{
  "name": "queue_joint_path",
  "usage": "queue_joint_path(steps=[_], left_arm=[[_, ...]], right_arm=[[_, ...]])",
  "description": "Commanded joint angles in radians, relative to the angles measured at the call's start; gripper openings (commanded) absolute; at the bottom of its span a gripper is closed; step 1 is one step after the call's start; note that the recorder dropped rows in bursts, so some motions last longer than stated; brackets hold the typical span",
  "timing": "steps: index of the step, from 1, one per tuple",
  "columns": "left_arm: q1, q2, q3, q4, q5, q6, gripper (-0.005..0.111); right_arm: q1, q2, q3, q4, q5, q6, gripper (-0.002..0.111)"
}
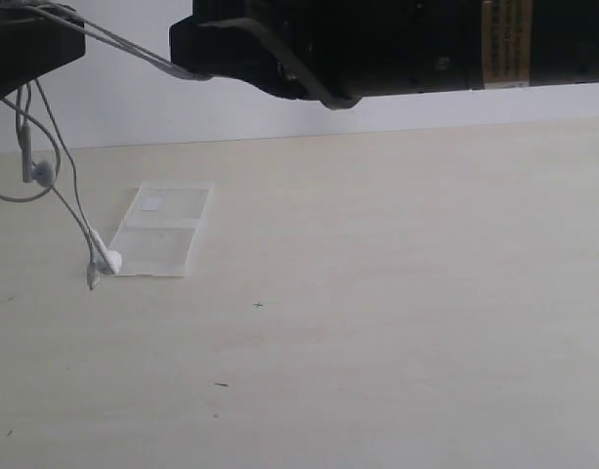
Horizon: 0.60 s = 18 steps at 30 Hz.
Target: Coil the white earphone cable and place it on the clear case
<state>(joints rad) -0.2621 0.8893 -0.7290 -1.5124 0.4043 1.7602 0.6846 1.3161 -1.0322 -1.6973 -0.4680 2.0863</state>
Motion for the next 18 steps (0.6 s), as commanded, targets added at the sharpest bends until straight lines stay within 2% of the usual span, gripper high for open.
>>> queue_joint_path(steps=[1, 4, 9, 11, 13, 18], left_arm=[[0.004, -0.018, -0.007, -0.039, -0.088, -0.036, 0.000], [0.004, -0.018, -0.007, -0.032, -0.088, -0.036, 0.000], [0.004, -0.018, -0.007, -0.030, -0.088, -0.036, 0.000], [0.004, -0.018, -0.007, -0.014, -0.088, -0.036, 0.000], [0.004, -0.017, -0.007, -0.007, -0.088, -0.036, 0.000], [0.004, -0.017, -0.007, -0.018, -0.104, -0.043, 0.000]], right_arm=[[-0.010, 0.041, 0.020, -0.047, -0.020, -0.045, 0.000], [-0.010, 0.071, 0.020, -0.047, -0.069, -0.085, 0.007], [-0.010, 0.103, 0.020, -0.047, -0.084, -0.091, 0.038], [-0.010, 0.105, 0.020, -0.047, -0.084, -0.106, 0.046], [-0.010, 0.105, 0.020, -0.047, -0.084, -0.117, 0.050], [-0.010, 0.105, 0.020, -0.047, -0.103, -0.128, 0.051]])
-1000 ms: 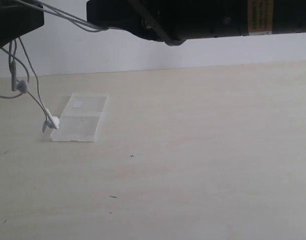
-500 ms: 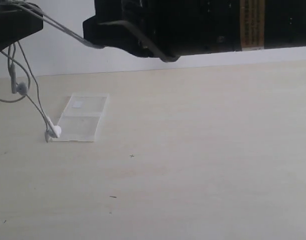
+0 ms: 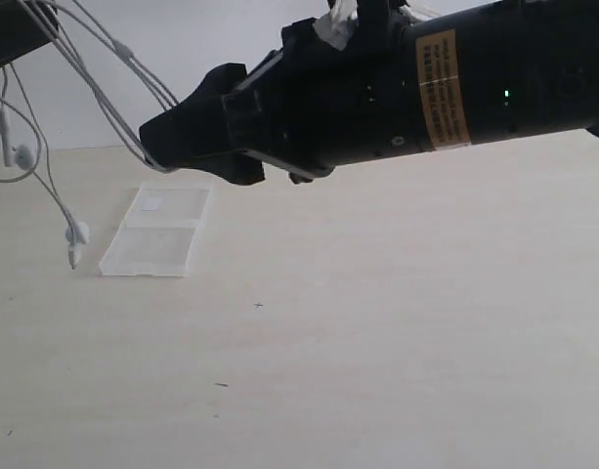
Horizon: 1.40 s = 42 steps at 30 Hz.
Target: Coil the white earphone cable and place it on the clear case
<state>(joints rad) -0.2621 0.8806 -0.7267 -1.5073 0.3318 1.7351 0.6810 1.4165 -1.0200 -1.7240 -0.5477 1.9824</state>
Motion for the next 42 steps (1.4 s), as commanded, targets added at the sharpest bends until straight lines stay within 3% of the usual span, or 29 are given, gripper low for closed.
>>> queue_joint_path(steps=[1, 5, 12, 21, 32, 38, 42], left_arm=[[0.004, -0.008, -0.009, -0.028, -0.032, -0.019, 0.000], [0.004, -0.008, -0.009, -0.030, -0.032, -0.022, 0.000], [0.004, -0.008, -0.009, -0.016, -0.051, -0.034, 0.000], [0.004, -0.008, -0.009, 0.078, -0.077, -0.068, 0.000], [0.004, -0.008, -0.007, 0.080, -0.124, -0.072, 0.000], [0.004, -0.008, 0.001, 0.088, -0.160, -0.070, 0.000], [0.004, -0.008, 0.005, 0.138, -0.161, -0.068, 0.000]], right_arm=[[-0.006, 0.004, 0.008, -0.020, -0.025, -0.027, 0.051], [-0.006, 0.004, 0.008, -0.020, -0.027, -0.048, 0.052], [-0.006, 0.004, 0.008, -0.020, -0.027, -0.046, 0.072], [-0.006, 0.004, 0.008, -0.020, 0.010, 0.008, 0.072], [-0.006, 0.004, 0.008, -0.020, 0.069, 0.067, 0.072], [-0.006, 0.004, 0.005, -0.020, 0.069, 0.132, 0.089], [-0.006, 0.004, 0.005, -0.006, 0.060, 0.137, 0.092]])
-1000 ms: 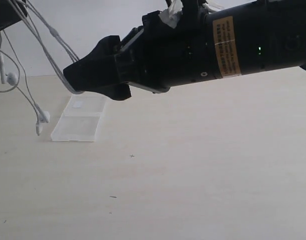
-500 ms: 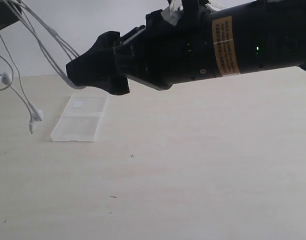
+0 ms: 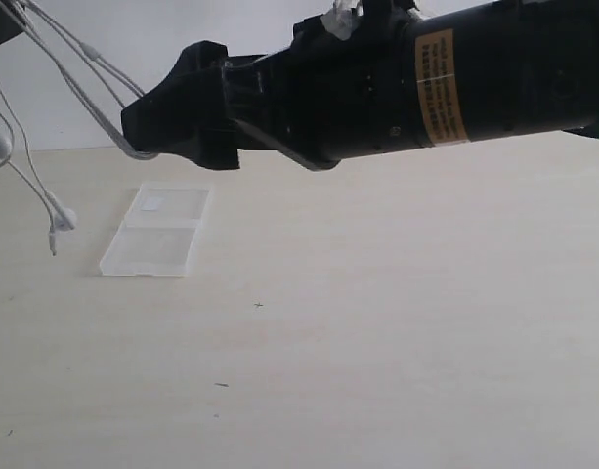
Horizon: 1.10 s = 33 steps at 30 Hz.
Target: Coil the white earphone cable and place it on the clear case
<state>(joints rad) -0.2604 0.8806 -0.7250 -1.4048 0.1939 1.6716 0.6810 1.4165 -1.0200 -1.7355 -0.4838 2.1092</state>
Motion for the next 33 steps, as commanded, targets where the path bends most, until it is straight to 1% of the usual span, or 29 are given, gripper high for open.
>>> queue_joint_path(steps=[1, 5, 11, 13, 17, 19, 20, 22, 23, 24, 25, 26, 27, 28, 29, 30, 31, 33], left_arm=[[0.002, -0.008, 0.004, 0.043, -0.023, -0.004, 0.000], [0.002, -0.008, 0.004, 0.054, -0.023, -0.004, 0.000], [0.002, -0.008, 0.004, 0.069, -0.056, -0.004, 0.000], [0.002, -0.008, 0.004, 0.069, -0.062, -0.004, 0.000], [0.002, -0.008, 0.004, 0.070, -0.074, -0.005, 0.000], [0.002, -0.008, 0.004, 0.110, -0.076, -0.005, 0.000], [0.002, -0.008, 0.004, 0.128, -0.082, -0.005, 0.000], [0.002, -0.008, 0.004, 0.140, -0.103, -0.005, 0.000], [0.002, -0.008, 0.004, 0.140, -0.110, -0.005, 0.000], [0.002, -0.008, 0.004, 0.140, -0.114, -0.005, 0.000], [0.002, -0.008, 0.004, 0.140, -0.114, -0.005, 0.000], [0.002, -0.006, 0.004, 0.140, -0.113, -0.005, 0.000], [0.002, -0.003, 0.004, 0.140, -0.113, -0.005, 0.000], [0.002, 0.002, 0.004, 0.140, -0.113, -0.005, 0.000], [0.002, 0.008, 0.004, 0.140, -0.113, -0.005, 0.000], [0.002, 0.015, 0.004, 0.140, -0.110, -0.005, 0.000], [0.002, 0.017, 0.004, 0.140, -0.104, -0.005, 0.000], [0.002, 0.018, 0.004, 0.140, -0.093, -0.005, 0.000]], right_arm=[[-0.006, 0.004, 0.005, 0.023, -0.004, 0.010, 0.092], [-0.006, 0.003, 0.005, 0.131, -0.025, 0.010, 0.088], [-0.006, 0.003, 0.005, 0.190, -0.036, 0.010, 0.086], [-0.006, 0.003, 0.005, 0.197, -0.036, 0.010, 0.086], [-0.006, 0.003, 0.005, 0.111, -0.006, 0.010, 0.086], [-0.006, 0.003, 0.005, 0.116, -0.009, 0.010, 0.084], [-0.006, 0.003, 0.005, 0.121, -0.012, 0.010, 0.081], [-0.006, 0.003, 0.005, 0.113, -0.010, 0.010, 0.069], [-0.006, 0.003, 0.005, 0.104, -0.007, 0.010, 0.059], [-0.006, 0.003, 0.005, 0.100, -0.005, -0.008, 0.038], [-0.006, 0.003, 0.005, 0.100, -0.005, -0.022, 0.028], [-0.006, 0.003, 0.005, 0.100, 0.000, -0.027, 0.013], [-0.006, 0.003, 0.005, 0.100, 0.000, -0.040, 0.008], [-0.006, 0.003, 0.005, 0.108, -0.012, -0.096, 0.005], [-0.006, 0.003, 0.005, 0.109, -0.032, -0.122, 0.009], [-0.006, 0.003, 0.005, 0.116, -0.040, -0.117, 0.016], [-0.006, 0.003, 0.005, 0.126, -0.043, -0.117, 0.018], [-0.006, 0.003, 0.005, 0.150, -0.043, -0.117, 0.018]])
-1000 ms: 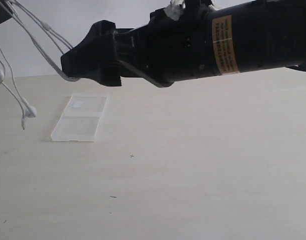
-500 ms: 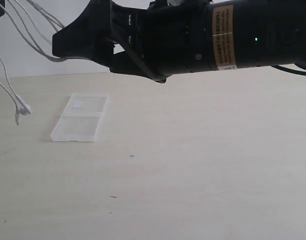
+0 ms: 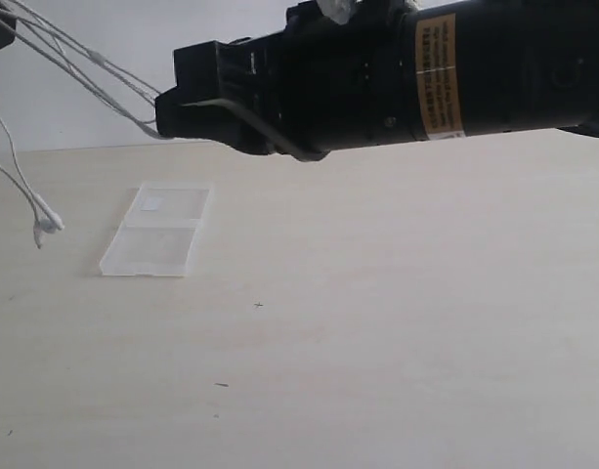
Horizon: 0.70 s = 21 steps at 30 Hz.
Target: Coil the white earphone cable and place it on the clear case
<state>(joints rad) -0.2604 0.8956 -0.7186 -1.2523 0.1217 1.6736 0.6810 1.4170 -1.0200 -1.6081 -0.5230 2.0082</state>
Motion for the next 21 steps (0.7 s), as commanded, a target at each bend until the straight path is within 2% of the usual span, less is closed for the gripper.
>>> queue_joint_path(steps=[1, 3, 6, 8, 11, 18, 21], left_arm=[[0.002, 0.003, -0.003, -0.013, -0.021, -0.007, 0.000], [0.002, 0.005, -0.003, -0.013, -0.021, -0.007, 0.000], [0.002, 0.007, -0.003, -0.013, -0.021, -0.007, 0.000], [0.002, 0.007, -0.003, -0.013, -0.021, -0.007, 0.000], [0.002, 0.007, -0.003, -0.013, -0.023, -0.003, 0.000], [0.002, 0.007, -0.003, 0.071, -0.089, 0.023, 0.000], [0.002, 0.008, -0.003, 0.111, -0.095, 0.023, 0.000]], right_arm=[[-0.006, 0.002, 0.005, 0.045, -0.004, -0.016, 0.020], [-0.006, 0.002, 0.005, 0.083, -0.004, -0.019, 0.030], [-0.006, 0.002, 0.005, 0.146, -0.007, -0.019, 0.056], [-0.006, 0.002, 0.005, 0.152, -0.011, -0.019, 0.068], [-0.006, 0.002, 0.005, 0.152, -0.027, -0.019, 0.081], [-0.006, 0.002, 0.005, 0.150, -0.010, 0.000, 0.082], [-0.006, 0.002, 0.005, 0.052, 0.083, 0.080, 0.079]])
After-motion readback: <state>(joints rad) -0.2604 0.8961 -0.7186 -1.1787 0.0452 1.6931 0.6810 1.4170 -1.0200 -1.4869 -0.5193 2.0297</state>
